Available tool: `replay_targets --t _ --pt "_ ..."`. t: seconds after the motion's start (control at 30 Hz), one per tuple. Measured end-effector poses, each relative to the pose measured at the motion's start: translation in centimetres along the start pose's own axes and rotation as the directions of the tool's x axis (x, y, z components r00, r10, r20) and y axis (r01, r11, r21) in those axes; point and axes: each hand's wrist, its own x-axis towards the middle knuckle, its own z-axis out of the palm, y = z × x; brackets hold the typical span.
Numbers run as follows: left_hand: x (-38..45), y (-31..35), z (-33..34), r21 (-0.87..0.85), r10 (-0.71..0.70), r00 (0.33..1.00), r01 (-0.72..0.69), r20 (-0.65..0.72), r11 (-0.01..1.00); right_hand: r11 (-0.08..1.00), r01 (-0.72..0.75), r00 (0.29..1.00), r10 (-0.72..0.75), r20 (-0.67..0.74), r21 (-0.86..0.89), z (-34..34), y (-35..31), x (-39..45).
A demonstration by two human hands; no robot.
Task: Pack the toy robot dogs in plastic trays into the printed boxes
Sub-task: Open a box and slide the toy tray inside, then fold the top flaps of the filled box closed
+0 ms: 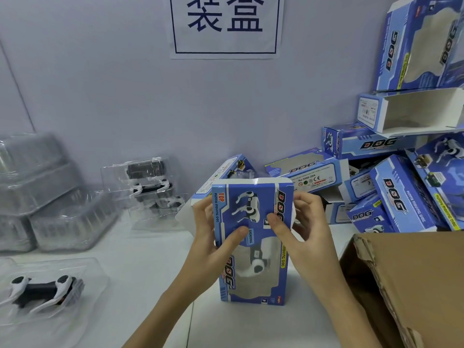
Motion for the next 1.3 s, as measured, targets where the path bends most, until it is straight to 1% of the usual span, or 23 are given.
replay_targets --t 0.07,0.13,0.2,0.33,0.47,0.57,0.67,0.77,0.83,0.93,1.0,1.07,1.1,1.13,1.17,1.23,1.27,1.3 --pt "0.0 0.1 0.0 0.001 0.001 1.000 -0.001 -0.007 1.000 1.000 0.013 1.000 -0.013 0.011 0.012 0.0 0.1 0.1" --pt "-0.1 0.2 0.1 0.015 -0.007 1.000 0.007 0.000 1.000 0.999 0.027 0.999 -0.026 0.035 -0.019 0.0 0.1 0.0" --pt "-0.1 0.2 0.2 0.027 -0.021 1.000 0.020 0.015 0.999 0.998 0.019 0.999 -0.016 0.046 -0.056 0.2 0.0 -0.1" --pt "-0.2 0.0 0.1 0.021 -0.036 0.999 0.035 0.023 0.999 0.997 -0.008 0.999 0.012 0.050 -0.071 0.2 0.2 -0.2" --pt "-0.1 0.1 -0.3 0.073 -0.036 0.999 0.034 0.027 0.997 0.989 0.033 0.997 -0.022 0.076 -0.144 0.3 0.1 -0.3" --pt "0.1 0.5 -0.5 0.124 -0.007 0.999 0.001 0.052 0.992 0.991 0.007 0.994 0.008 0.109 -0.132 0.2 0.4 -0.3" --pt "0.2 0.5 -0.6 0.151 0.009 0.999 -0.017 0.049 0.988 0.996 -0.049 0.988 0.059 0.141 -0.072 0.7 0.8 -0.5" --pt "0.2 0.5 -1.0 0.183 0.063 0.998 -0.063 0.007 0.981 0.998 -0.053 0.993 0.056 0.102 -0.033 1.1 1.0 -0.6" --pt "0.2 0.4 -1.1 0.178 0.079 0.997 -0.074 -0.023 0.981 0.998 -0.024 0.997 0.028 0.068 -0.051 1.0 1.4 -0.6" --pt "0.0 -0.1 -0.9 0.194 0.069 0.996 -0.059 -0.047 0.979 0.994 0.009 0.998 -0.002 0.060 -0.106 0.8 1.6 -0.6" --pt "-0.1 -0.4 -0.9 0.197 0.071 0.997 -0.069 -0.005 0.978 0.990 0.000 0.999 0.007 0.045 -0.142 0.5 1.9 -0.6" --pt "-0.3 -0.7 -1.3 0.191 0.086 0.992 -0.102 0.088 0.976 0.986 -0.029 0.999 0.034 0.026 -0.166 0.4 2.3 -0.3" --pt "-0.4 -0.7 -1.6 0.216 0.105 0.987 -0.130 0.122 0.968 0.984 -0.049 0.998 0.053 0.020 -0.170 0.6 2.5 -0.3" --pt "-0.4 -0.7 -1.8 0.271 0.137 0.982 -0.169 0.132 0.948 0.981 -0.067 0.997 0.070 0.011 -0.180 0.8 2.7 -0.3" --pt "-0.3 -0.8 -2.0 0.364 0.190 0.975 -0.219 0.115 0.905 0.977 -0.083 0.997 0.082 -0.013 -0.198 1.1 2.7 -0.5" --pt "-0.2 -1.1 -1.9 0.597 0.340 0.938 -0.310 0.065 0.740 0.965 -0.079 0.993 0.054 -0.107 -0.250 1.8 2.3 -0.9" --pt "-0.3 -1.2 -1.6 0.679 0.407 0.912 -0.324 0.040 0.659 0.965 -0.046 0.990 0.009 -0.142 -0.258 2.0 2.0 -1.1" --pt "-0.4 -1.2 -1.2 0.726 0.440 0.898 -0.307 0.006 0.616 0.972 0.001 0.988 -0.037 -0.150 -0.235 2.2 1.5 -1.3"
